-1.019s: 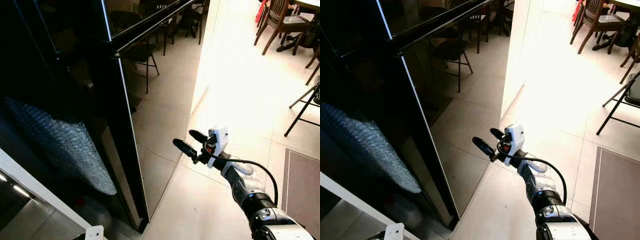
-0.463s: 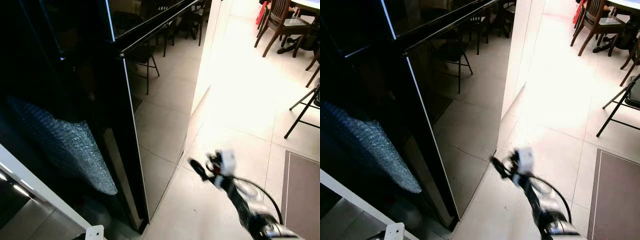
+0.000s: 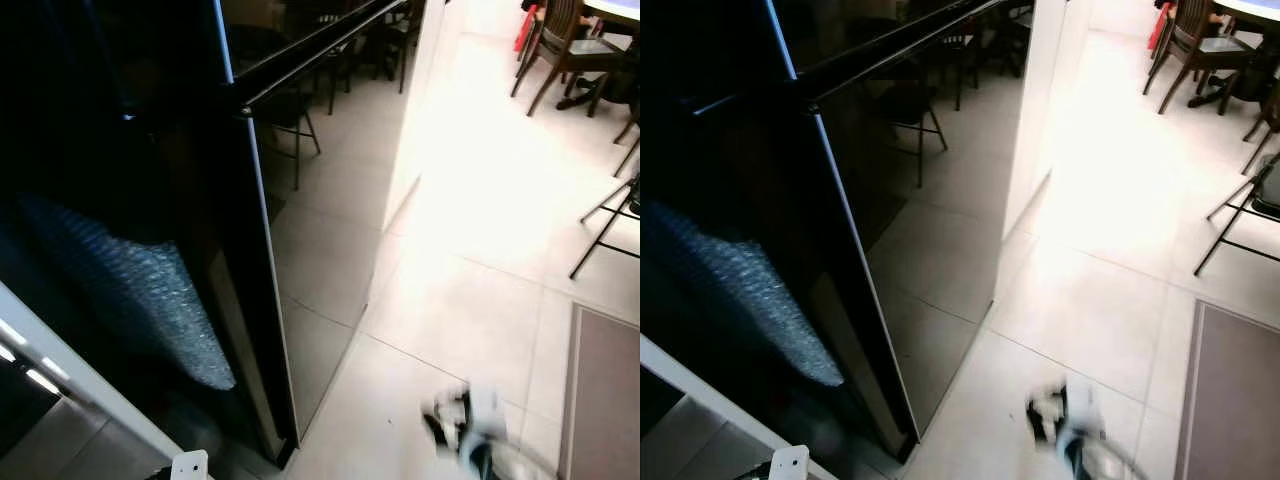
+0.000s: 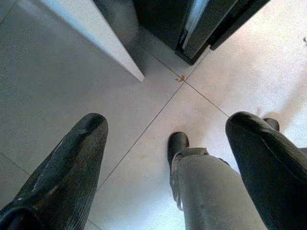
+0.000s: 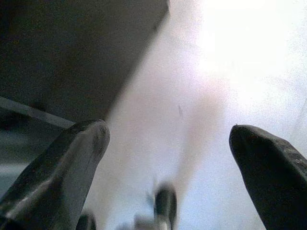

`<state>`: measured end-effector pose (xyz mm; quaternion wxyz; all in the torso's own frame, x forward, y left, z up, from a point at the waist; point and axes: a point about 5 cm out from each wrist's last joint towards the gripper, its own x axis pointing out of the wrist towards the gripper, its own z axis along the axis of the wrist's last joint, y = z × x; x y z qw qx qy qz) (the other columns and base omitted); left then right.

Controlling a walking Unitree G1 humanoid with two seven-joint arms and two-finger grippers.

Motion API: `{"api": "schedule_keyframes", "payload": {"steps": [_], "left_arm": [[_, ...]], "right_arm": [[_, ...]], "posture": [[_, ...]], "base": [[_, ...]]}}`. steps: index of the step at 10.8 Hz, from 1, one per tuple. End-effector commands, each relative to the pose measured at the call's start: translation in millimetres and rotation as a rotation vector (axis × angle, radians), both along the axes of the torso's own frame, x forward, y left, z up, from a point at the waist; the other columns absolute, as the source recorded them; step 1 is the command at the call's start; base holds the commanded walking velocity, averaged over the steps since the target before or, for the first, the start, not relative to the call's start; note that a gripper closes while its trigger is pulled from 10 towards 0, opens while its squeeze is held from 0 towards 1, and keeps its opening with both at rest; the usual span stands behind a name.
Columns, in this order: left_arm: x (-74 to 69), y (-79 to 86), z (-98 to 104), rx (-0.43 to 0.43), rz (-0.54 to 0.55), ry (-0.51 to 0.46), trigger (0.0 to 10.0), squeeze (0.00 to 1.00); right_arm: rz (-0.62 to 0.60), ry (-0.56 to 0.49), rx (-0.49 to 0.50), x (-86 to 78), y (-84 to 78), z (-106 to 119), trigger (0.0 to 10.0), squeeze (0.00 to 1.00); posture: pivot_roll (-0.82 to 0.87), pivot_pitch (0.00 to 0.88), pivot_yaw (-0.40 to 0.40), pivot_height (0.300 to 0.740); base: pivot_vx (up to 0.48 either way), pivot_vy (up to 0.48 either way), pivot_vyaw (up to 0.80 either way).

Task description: Restocking fridge

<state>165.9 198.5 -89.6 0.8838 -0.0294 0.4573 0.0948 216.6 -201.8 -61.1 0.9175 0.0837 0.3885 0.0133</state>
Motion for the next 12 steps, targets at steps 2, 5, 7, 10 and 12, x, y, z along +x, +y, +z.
{"api": "schedule_keyframes", "payload": {"steps": [2, 5, 7, 10, 12], "left_arm": [[-3.9, -1.7, -2.2, -0.006, 0.010, 0.018, 10.0, 0.00], [-3.9, -1.7, -2.2, -0.006, 0.010, 0.018, 10.0, 0.00], [-3.9, -1.7, -2.2, -0.006, 0.010, 0.018, 10.0, 0.00], [-3.9, -1.7, -2.2, -0.006, 0.010, 0.018, 10.0, 0.00], [-3.9, -1.7, -2.2, -0.006, 0.010, 0.018, 10.0, 0.00]], "right_arm": [[0.004, -0.037, -0.011, 11.8, 0.2, 7.5, 10.0, 0.00], [0.004, -0.037, -0.011, 11.8, 0.2, 7.5, 10.0, 0.00], [0.004, -0.037, -0.011, 11.8, 0.2, 7.5, 10.0, 0.00], [0.004, -0.037, -0.011, 11.8, 0.2, 7.5, 10.0, 0.00], [0.004, -0.037, -0.011, 11.8, 0.2, 7.5, 10.0, 0.00]], "posture": [[-0.05, 0.000, 0.017, 0.740], [-0.05, 0.000, 0.017, 0.740], [-0.05, 0.000, 0.017, 0.740], [-0.05, 0.000, 0.017, 0.740], [-0.05, 0.000, 0.017, 0.740]], "base": [[0.000, 0.000, 0.00], [0.000, 0.000, 0.00], [0.000, 0.000, 0.00], [0.000, 0.000, 0.00], [0.000, 0.000, 0.00]]}}
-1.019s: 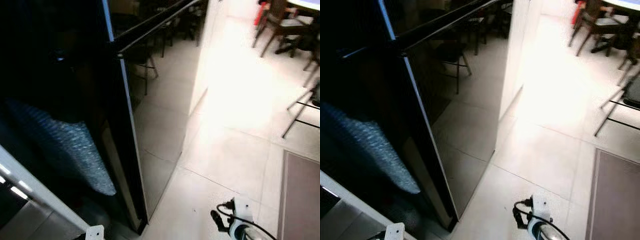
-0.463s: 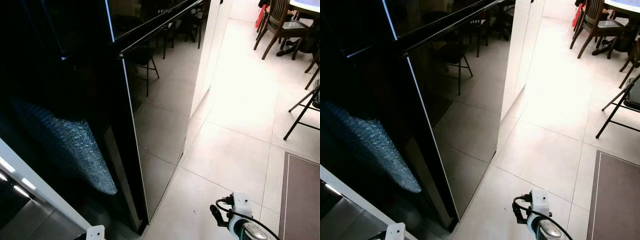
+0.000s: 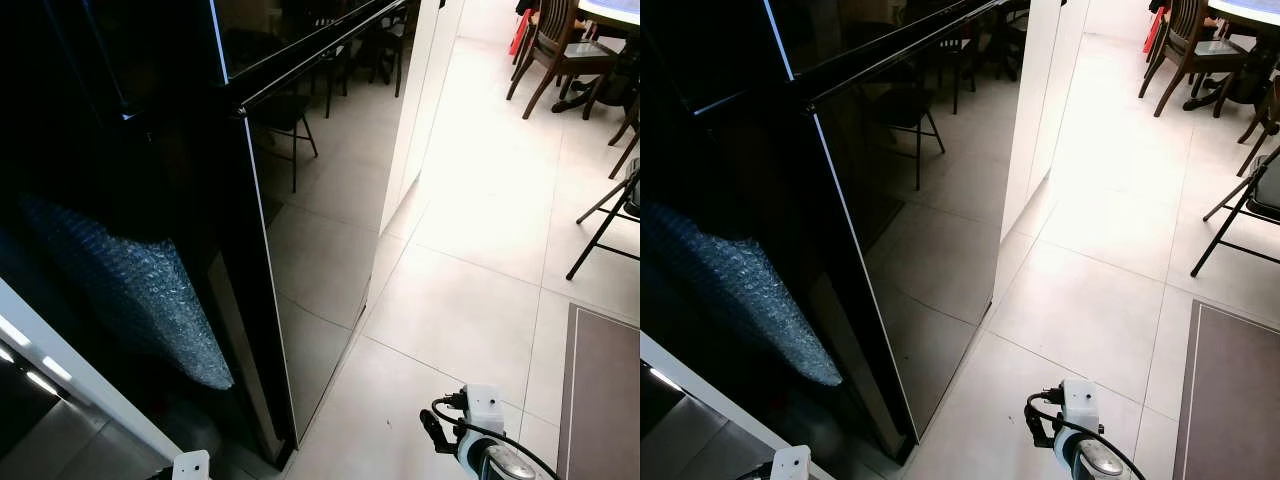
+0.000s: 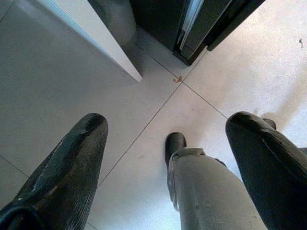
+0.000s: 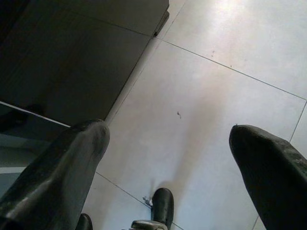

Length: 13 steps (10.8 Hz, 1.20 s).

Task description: Restocking fridge

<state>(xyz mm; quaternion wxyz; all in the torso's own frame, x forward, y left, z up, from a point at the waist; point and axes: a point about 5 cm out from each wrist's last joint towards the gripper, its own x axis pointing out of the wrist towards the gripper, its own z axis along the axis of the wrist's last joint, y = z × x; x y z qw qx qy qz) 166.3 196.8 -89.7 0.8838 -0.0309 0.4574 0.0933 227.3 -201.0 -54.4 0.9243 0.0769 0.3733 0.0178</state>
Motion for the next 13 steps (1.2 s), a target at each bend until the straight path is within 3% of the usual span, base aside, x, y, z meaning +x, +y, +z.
{"api": "schedule_keyframes", "payload": {"steps": [1, 3, 4, 6, 13], "left_arm": [[-4.3, 0.0, -2.1, -0.002, 0.011, 0.018, 10.0, 0.00], [-4.3, 0.0, -2.1, -0.002, 0.011, 0.018, 10.0, 0.00], [-5.1, 3.7, -2.2, -0.001, -0.023, 0.039, 10.0, 0.00], [-5.2, 10.0, -1.4, 0.012, -0.068, 0.055, 10.0, 0.00], [-1.9, 15.3, 1.8, -0.001, -0.075, 0.017, 10.0, 0.00]], "right_arm": [[-0.007, -0.003, -0.001, 1.1, -0.5, 0.8, 10.0, 0.00], [-0.007, -0.003, -0.001, 1.1, -0.5, 0.8, 10.0, 0.00], [-0.050, 0.112, -0.006, -32.4, 9.7, -21.6, 10.0, 0.00], [-0.098, 0.192, 0.014, -59.7, 23.7, -36.6, 10.0, 0.00], [-0.093, 0.185, -0.001, -58.1, 23.4, -35.9, 10.0, 0.00]], "posture": [[-0.05, 0.000, 0.017, 0.740], [-0.05, 0.000, 0.017, 0.740], [0.00, 0.037, 0.036, 0.740], [0.00, 0.037, 0.037, 0.740], [-0.01, 0.000, 0.038, 0.740]], "base": [[0.000, 0.000, 0.00], [0.000, 0.000, 0.00], [0.000, 0.000, 0.00], [0.000, 0.000, 0.00], [0.000, 0.000, 0.00]]}}
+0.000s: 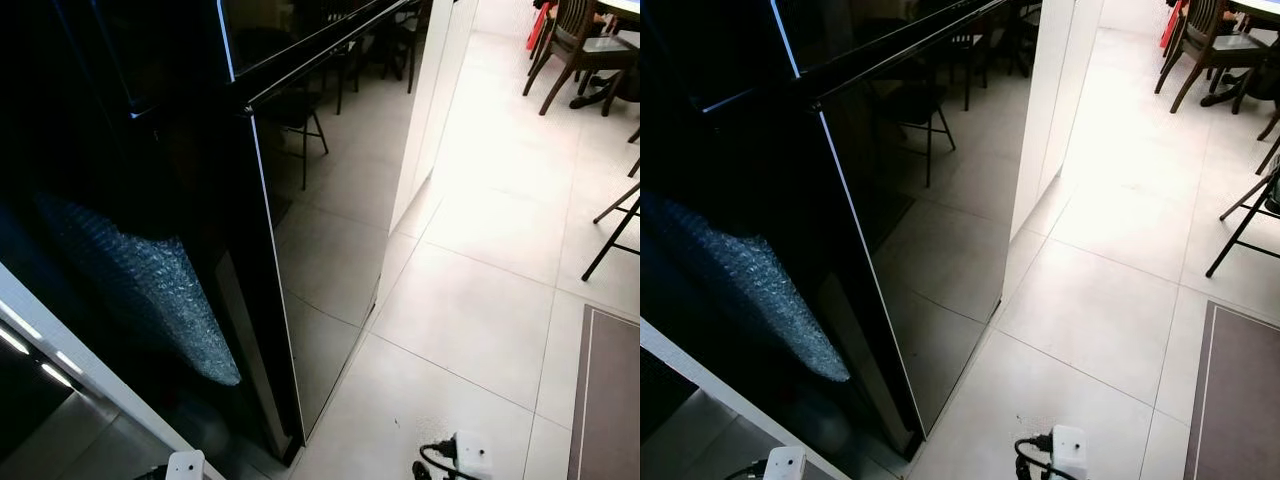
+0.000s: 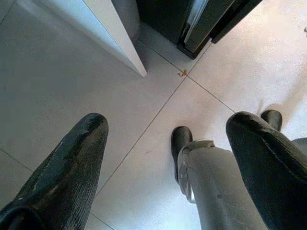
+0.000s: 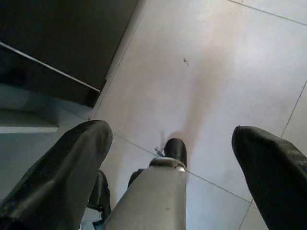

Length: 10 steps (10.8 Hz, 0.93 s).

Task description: Restocking fridge

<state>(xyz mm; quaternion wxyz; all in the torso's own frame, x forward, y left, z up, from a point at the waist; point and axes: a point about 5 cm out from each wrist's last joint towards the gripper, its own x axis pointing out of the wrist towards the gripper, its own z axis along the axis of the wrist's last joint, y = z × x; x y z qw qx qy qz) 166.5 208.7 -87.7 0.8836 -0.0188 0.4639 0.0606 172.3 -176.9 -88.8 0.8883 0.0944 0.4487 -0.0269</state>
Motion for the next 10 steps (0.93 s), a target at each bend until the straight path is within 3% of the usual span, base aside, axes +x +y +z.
{"api": "schedule_keyframes", "payload": {"steps": [1, 10], "left_arm": [[-2.6, 3.8, -0.4, 0.010, -0.007, 0.007, 10.0, 0.00], [-12.2, 7.0, -4.0, 0.012, -0.001, 0.043, 10.0, 0.00]], "right_arm": [[-0.009, 0.011, -0.002, -3.3, -0.6, -1.5, 10.0, 0.00], [0.014, 0.020, -0.007, -4.9, 1.8, -2.5, 10.0, 0.00]], "posture": [[-0.01, 0.000, 0.039, 0.740], [-0.02, 0.000, 0.044, 0.740]], "base": [[0.000, 0.000, 0.00], [0.000, 0.000, 0.00]]}}
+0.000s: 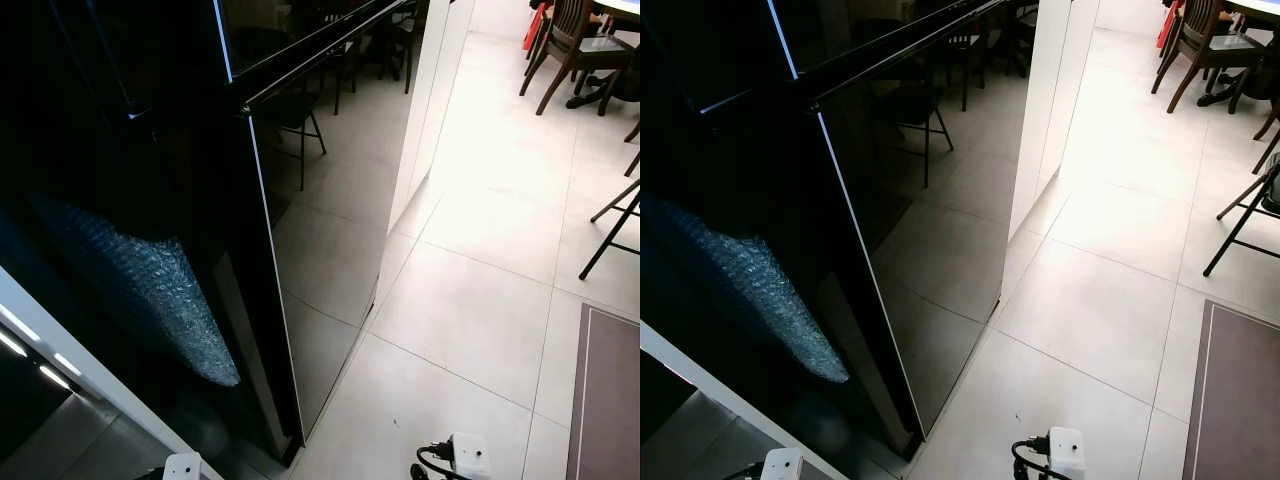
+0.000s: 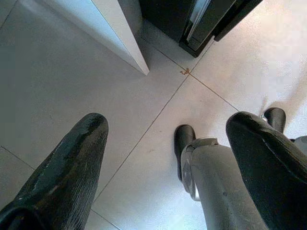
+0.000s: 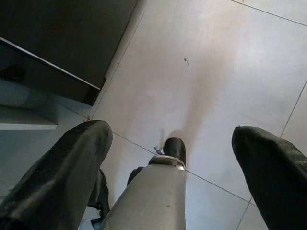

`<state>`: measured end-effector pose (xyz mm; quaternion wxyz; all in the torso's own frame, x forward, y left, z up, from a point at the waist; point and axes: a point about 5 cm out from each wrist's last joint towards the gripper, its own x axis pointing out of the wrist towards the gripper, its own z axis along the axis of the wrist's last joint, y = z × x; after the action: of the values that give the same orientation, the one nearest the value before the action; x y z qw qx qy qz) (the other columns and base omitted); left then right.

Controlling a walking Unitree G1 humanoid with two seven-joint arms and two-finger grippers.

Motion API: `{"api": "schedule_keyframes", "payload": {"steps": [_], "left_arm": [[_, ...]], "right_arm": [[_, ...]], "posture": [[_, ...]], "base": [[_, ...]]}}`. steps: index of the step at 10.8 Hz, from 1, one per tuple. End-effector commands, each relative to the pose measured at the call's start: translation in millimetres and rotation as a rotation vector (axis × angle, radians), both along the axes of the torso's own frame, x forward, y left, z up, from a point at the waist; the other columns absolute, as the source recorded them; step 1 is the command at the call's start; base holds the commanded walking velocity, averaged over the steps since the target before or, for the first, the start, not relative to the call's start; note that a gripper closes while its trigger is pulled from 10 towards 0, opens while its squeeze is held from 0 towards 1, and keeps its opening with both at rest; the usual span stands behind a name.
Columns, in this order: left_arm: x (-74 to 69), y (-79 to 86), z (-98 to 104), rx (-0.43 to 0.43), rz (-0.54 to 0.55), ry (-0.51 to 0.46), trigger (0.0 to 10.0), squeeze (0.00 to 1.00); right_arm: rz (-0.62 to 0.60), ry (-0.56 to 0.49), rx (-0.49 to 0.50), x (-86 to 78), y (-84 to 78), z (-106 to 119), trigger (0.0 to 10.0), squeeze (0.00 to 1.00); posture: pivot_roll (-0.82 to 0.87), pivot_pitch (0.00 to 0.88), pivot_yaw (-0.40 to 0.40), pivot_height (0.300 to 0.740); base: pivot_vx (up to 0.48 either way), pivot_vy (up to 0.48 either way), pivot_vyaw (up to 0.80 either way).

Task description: Restocking fridge

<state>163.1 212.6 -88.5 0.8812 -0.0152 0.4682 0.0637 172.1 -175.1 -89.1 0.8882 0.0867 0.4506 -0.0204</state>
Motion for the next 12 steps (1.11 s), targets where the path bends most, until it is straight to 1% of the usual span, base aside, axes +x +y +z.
{"api": "schedule_keyframes", "payload": {"steps": [1, 8, 12], "left_arm": [[-9.6, 2.9, -3.6, 0.003, -0.003, 0.035, 10.0, 0.00], [-12.9, 5.6, -4.5, 0.003, 0.003, 0.048, 10.0, 0.00], [-11.5, 5.6, -3.9, 0.003, 0.000, 0.043, 10.0, 0.00]], "right_arm": [[-0.003, 0.018, 0.000, -5.0, -0.1, -2.3, 10.0, 0.00], [0.003, 0.023, -0.002, -6.8, -0.3, -3.1, 10.0, 0.00], [0.002, 0.027, -0.002, -8.2, -0.3, -3.6, 10.0, 0.00]], "posture": [[-0.02, 0.000, 0.043, 0.740], [-0.02, 0.000, 0.041, 0.740], [-0.02, 0.000, 0.041, 0.740]], "base": [[0.000, 0.000, 0.00], [0.000, 0.000, 0.00], [0.000, 0.000, 0.00]]}}
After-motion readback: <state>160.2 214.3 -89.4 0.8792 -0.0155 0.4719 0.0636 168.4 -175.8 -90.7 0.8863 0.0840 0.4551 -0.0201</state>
